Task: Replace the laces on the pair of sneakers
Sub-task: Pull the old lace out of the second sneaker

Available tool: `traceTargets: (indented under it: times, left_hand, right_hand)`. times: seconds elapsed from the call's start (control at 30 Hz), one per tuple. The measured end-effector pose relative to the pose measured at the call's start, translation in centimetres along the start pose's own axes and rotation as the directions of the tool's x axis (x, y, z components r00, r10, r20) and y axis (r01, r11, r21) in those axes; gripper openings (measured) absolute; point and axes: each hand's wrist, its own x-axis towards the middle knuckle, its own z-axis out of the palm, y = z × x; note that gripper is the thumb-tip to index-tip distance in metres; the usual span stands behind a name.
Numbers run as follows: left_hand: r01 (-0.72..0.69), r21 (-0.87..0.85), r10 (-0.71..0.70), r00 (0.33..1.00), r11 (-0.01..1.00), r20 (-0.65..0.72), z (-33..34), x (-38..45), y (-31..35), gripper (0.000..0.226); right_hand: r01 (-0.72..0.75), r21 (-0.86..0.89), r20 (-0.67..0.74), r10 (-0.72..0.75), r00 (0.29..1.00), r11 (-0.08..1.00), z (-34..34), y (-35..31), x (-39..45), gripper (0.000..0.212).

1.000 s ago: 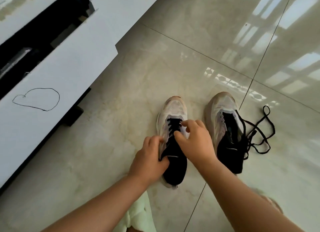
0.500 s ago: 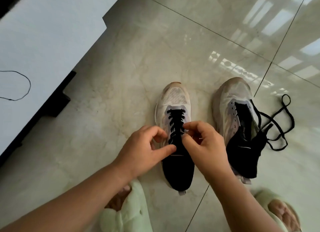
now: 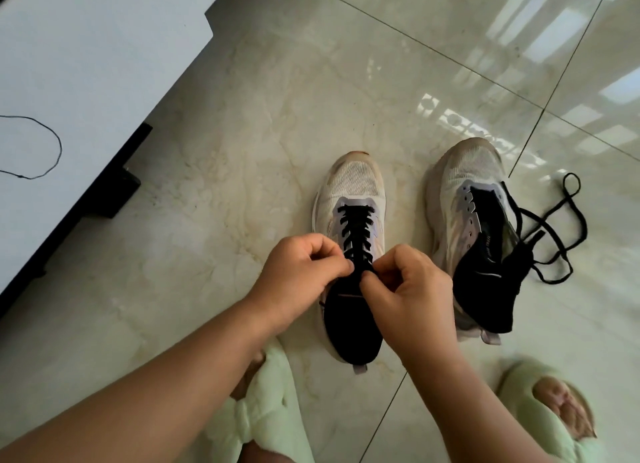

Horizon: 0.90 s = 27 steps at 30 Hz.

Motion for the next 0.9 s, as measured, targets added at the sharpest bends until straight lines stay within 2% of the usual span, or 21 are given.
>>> traceTargets:
  times: [0.03,0.1,0.17,0.2,0.27,0.3,0.33,0.37,0.4,0.43,0.47,0.53,0.6,0.67,0.73,0.77,0.8,0.87,0.9]
  left_hand:
    - [0.035,-0.053,-0.035,0.999,0.998,0.002,-0.1,0.2,0.0,0.021]
    - [0.001,0.014,0.0,1.0,1.0,-0.02,-0.1,0.7,0.0,0.021]
    - [-0.183,0.224,0.194,0.981,0.957,-0.029,0.0,0.8,0.2,0.016]
    - [-0.304,0.352,0.329,0.944,0.885,-0.012,-0.1,0.8,0.3,0.013]
    - [-0.47,0.587,0.547,0.836,0.659,0.055,-0.4,0.9,0.1,0.017]
    - [-0.48,0.643,0.589,0.806,0.597,0.054,-0.5,0.8,-0.2,0.017]
    - [-0.434,0.66,0.571,0.821,0.613,0.009,-0.5,0.7,-0.4,0.013]
    - [-0.353,0.63,0.502,0.862,0.692,-0.069,-0.5,0.6,-0.5,0.004]
    - [-0.251,0.54,0.384,0.911,0.803,-0.148,-0.5,0.5,-0.7,0.008]
    - [-0.157,0.388,0.239,0.955,0.908,-0.173,-0.5,0.4,-1.2,0.015]
    - [-0.08,0.228,0.118,0.981,0.97,-0.154,-0.5,0.3,-1.4,0.017]
    - [-0.006,-0.004,0.005,0.997,1.0,-0.083,-0.6,-0.1,-1.4,0.014]
    - [-0.003,-0.208,-0.01,0.998,0.978,-0.061,-0.6,-0.2,-1.4,0.011]
    - [-0.016,-0.287,-0.004,0.997,0.958,-0.071,-0.7,0.0,-1.3,0.011]
    - [-0.085,-0.137,0.072,0.992,0.987,-0.099,-0.8,0.4,-1.1,0.012]
    - [-0.164,0.031,0.167,0.979,0.986,-0.117,-1.0,0.6,-1.1,0.011]
    - [-0.261,0.243,0.296,0.948,0.934,-0.12,-1.3,0.8,-1.1,0.011]
    - [-0.402,0.624,0.542,0.84,0.67,-0.041,-2.1,1.1,-1.2,0.007]
    - [-0.419,0.704,0.594,0.804,0.574,-0.007,-2.3,1.2,-1.3,0.005]
  right_hand:
    - [-0.027,-0.007,0.016,0.027,0.999,1.0,0.0,-0.2,0.1,0.014]
    - [-0.079,-0.043,0.089,0.082,0.993,0.996,-0.1,-0.6,0.7,0.012]
    - [-0.126,-0.072,0.167,0.137,0.977,0.989,-0.1,-1.0,1.2,0.012]
    - [-0.147,-0.068,0.194,0.158,0.968,0.987,-0.1,-1.1,1.4,0.012]
    - [-0.187,-0.039,0.234,0.191,0.953,0.981,0.0,-1.3,1.6,0.013]
    - [-0.205,-0.022,0.246,0.204,0.947,0.979,0.0,-1.2,1.7,0.013]
    - [-0.22,-0.001,0.26,0.212,0.942,0.976,0.0,-1.2,1.7,0.013]
    - [-0.231,0.026,0.279,0.214,0.936,0.973,0.1,-1.1,1.7,0.013]
    - [-0.239,0.061,0.303,0.21,0.93,0.969,0.0,-0.9,1.8,0.012]
    - [-0.25,0.107,0.331,0.202,0.922,0.962,0.0,-0.8,1.9,0.013]
    - [-0.27,0.164,0.363,0.197,0.911,0.949,-0.1,-0.7,2.0,0.014]
    - [-0.353,0.297,0.447,0.197,0.873,0.887,-0.4,-0.4,2.3,0.018]
    - [-0.437,0.408,0.53,0.182,0.828,0.801,-0.7,0.0,2.7,0.02]
    - [-0.479,0.472,0.567,0.16,0.808,0.74,-0.8,0.3,2.9,0.02]
    - [-0.463,0.492,0.549,0.15,0.822,0.737,-0.8,0.4,2.9,0.018]
    - [-0.443,0.494,0.52,0.155,0.84,0.748,-0.8,0.5,2.9,0.018]
    - [-0.413,0.487,0.479,0.16,0.863,0.769,-0.8,0.6,2.9,0.018]
    - [-0.3,0.409,0.38,0.138,0.915,0.862,-0.8,0.8,2.8,0.019]
    - [-0.211,0.327,0.334,0.096,0.938,0.921,-0.8,0.8,2.9,0.019]
